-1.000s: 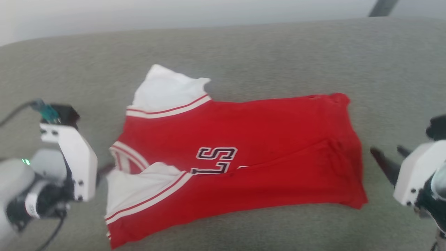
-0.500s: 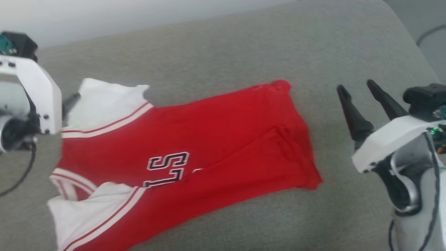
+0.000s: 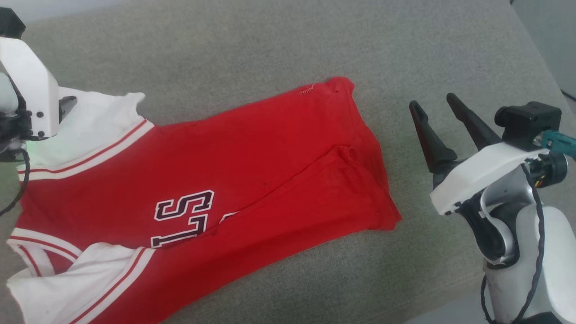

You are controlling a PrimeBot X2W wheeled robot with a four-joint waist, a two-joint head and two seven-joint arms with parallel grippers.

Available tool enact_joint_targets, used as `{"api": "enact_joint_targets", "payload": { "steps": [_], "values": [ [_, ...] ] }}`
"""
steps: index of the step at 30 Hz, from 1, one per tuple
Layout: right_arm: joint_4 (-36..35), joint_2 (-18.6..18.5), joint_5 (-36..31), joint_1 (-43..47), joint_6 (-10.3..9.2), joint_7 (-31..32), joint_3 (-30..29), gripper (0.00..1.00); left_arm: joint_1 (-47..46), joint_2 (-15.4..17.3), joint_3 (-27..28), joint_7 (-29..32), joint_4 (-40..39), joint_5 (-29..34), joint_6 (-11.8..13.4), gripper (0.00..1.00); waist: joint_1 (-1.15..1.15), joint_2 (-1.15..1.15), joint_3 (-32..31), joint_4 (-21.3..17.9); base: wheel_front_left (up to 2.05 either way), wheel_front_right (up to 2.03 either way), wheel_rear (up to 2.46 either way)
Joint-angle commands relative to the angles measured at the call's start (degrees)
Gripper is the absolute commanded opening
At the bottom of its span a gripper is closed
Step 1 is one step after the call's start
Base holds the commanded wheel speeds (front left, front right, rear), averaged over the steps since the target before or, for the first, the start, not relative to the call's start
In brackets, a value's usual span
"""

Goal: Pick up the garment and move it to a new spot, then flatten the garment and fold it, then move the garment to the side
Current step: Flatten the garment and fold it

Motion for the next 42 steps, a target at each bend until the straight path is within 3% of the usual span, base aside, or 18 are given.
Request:
{"api": "enact_joint_targets", "payload": {
  "steps": [1,5,6,7,8,17,34,35,36,42],
  "values": [
    [0.37,0.38,0.76,-0.57,0.02,0.0,-0.01,1.0,-0.64,-0.51,-0.48,0.56,1.65,0.51,-0.38,1.0,0.0,0.0,0.97,-0.36,0.0,0.0,0.0],
    [1.22,0.52,1.49,-1.38,0.02,1.3,0.43,1.0,-0.17,-2.88,-1.16,2.76,6.32,-0.32,-1.09,1.0,0.0,0.0,2.24,-0.22,0.0,0.0,0.0],
    [1.47,0.5,1.75,-1.61,0.02,1.67,0.43,1.0,0.03,-3.34,-1.59,3.14,7.26,-0.19,-1.39,0.46,0.0,0.0,2.51,-0.09,0.0,0.0,0.0],
    [1.74,0.37,1.87,-1.94,0.02,2.19,0.68,1.0,0.08,-3.84,-1.69,3.35,8.25,-0.37,-1.51,0.18,0.0,0.0,2.73,0.06,0.0,0.0,0.0],
    [2.13,0.29,2.28,-2.3,0.02,2.55,0.75,1.0,0.27,-4.33,-1.9,3.72,9.13,-0.4,-1.66,0.0,0.0,0.0,2.93,0.24,0.0,0.0,0.0],
    [7.18,-0.96,3.86,-9.54,0.02,8.59,1.47,1.0,-2.39,-7.93,-3.1,4.32,12.91,1.03,-4.07,0.0,0.0,0.0,4.0,3.09,0.0,0.0,0.0],
    [30.18,-6.64,7.54,-26.43,0.02,30.25,10.99,1.0,-7.74,-18.04,-3.29,-0.36,18.61,2.15,-7.51,0.0,0.0,0.0,5.94,12.05,0.0,0.0,0.0],
    [30.84,-6.91,7.81,-26.77,0.02,30.87,11.85,0.76,-7.83,-18.23,-3.27,-0.79,18.99,2.18,-7.68,0.0,0.0,0.0,5.95,12.37,0.0,0.0,0.0],
    [31.3,-7.3,8.15,-27.19,0.03,31.2,12.69,0.0,-7.98,-18.58,-3.09,-1.42,19.31,2.05,-7.84,0.0,0.0,0.0,5.93,12.7,0.0,0.0,0.0],
    [32.63,-10.62,9.38,-27.73,0.01,30.74,14.02,0.0,-9.49,-20.1,-2.91,-2.93,20.61,1.73,-8.86,0.0,0.0,0.0,4.44,14.72,0.0,0.0,0.0]
  ]
}}
